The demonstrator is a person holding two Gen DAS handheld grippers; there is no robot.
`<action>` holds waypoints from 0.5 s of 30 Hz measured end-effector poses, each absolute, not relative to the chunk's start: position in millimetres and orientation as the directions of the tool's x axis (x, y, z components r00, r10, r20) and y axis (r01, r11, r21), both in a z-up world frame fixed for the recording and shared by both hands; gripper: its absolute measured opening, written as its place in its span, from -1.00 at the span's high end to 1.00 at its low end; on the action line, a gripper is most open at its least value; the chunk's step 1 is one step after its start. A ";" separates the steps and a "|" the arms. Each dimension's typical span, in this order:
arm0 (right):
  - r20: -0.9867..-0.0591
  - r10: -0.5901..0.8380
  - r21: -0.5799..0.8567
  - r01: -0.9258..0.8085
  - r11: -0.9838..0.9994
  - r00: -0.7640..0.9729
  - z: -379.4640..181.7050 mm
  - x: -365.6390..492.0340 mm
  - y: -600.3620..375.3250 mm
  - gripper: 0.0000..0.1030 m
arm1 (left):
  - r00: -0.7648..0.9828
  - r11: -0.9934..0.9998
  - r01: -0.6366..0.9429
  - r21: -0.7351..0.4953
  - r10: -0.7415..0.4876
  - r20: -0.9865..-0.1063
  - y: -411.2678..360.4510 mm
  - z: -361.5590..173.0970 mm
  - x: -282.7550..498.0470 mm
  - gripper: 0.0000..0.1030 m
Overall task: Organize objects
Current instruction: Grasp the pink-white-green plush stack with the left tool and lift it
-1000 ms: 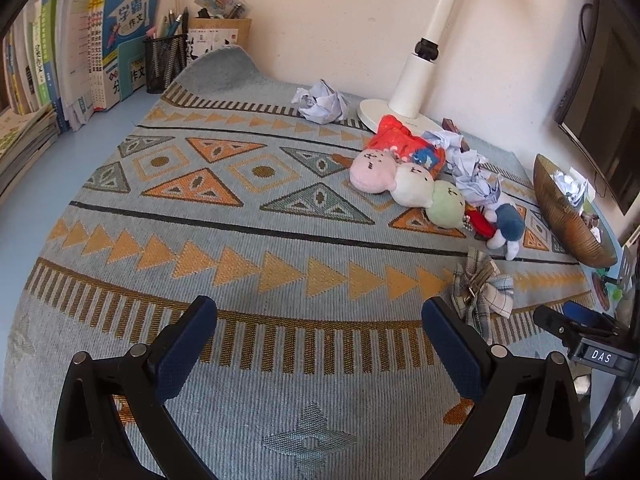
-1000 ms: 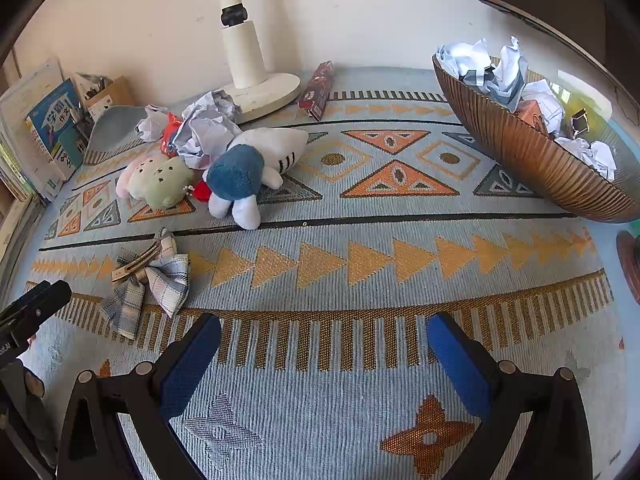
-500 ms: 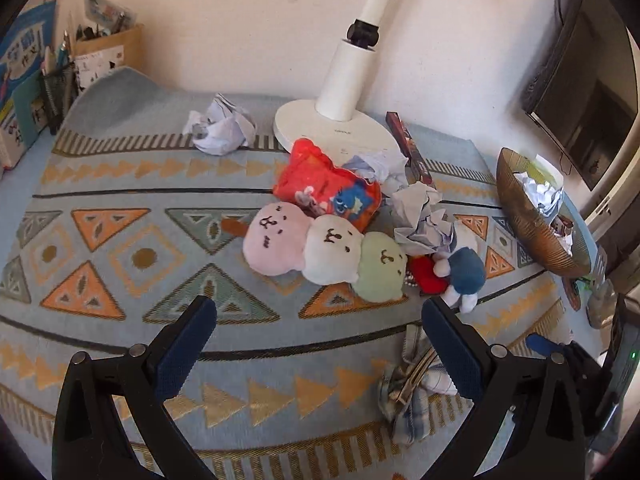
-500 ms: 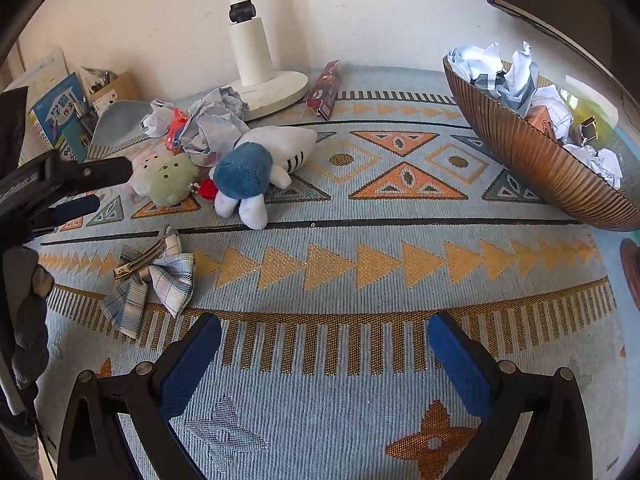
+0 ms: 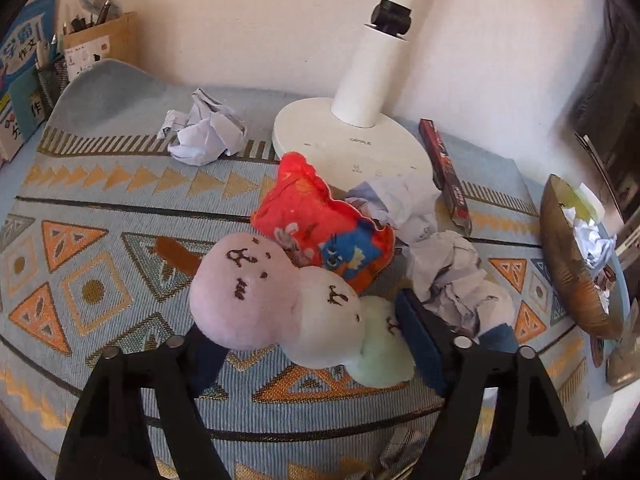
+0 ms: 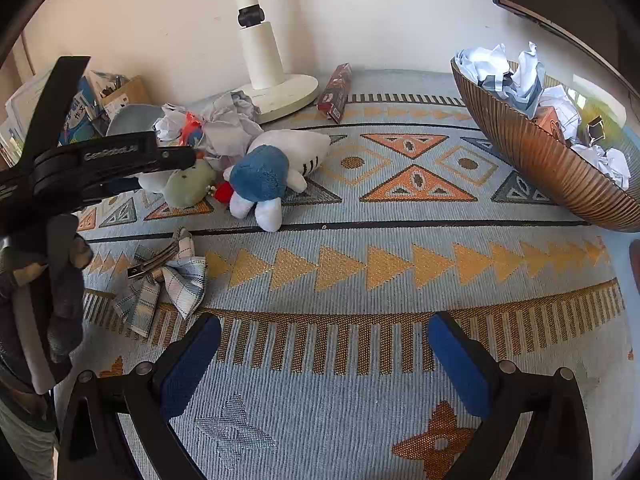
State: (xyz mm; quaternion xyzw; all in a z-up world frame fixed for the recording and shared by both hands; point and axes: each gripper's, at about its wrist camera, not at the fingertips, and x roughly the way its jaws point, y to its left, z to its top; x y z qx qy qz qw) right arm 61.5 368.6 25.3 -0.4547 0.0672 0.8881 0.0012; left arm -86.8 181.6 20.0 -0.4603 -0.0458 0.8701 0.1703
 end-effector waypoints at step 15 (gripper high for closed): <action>-0.803 -0.071 0.133 -0.062 -0.989 -0.592 23.7 62.5 369.5 -1.00 | -0.446 -0.874 -0.441 -0.204 0.411 -0.795 92.7 47.4 -52.6 0.19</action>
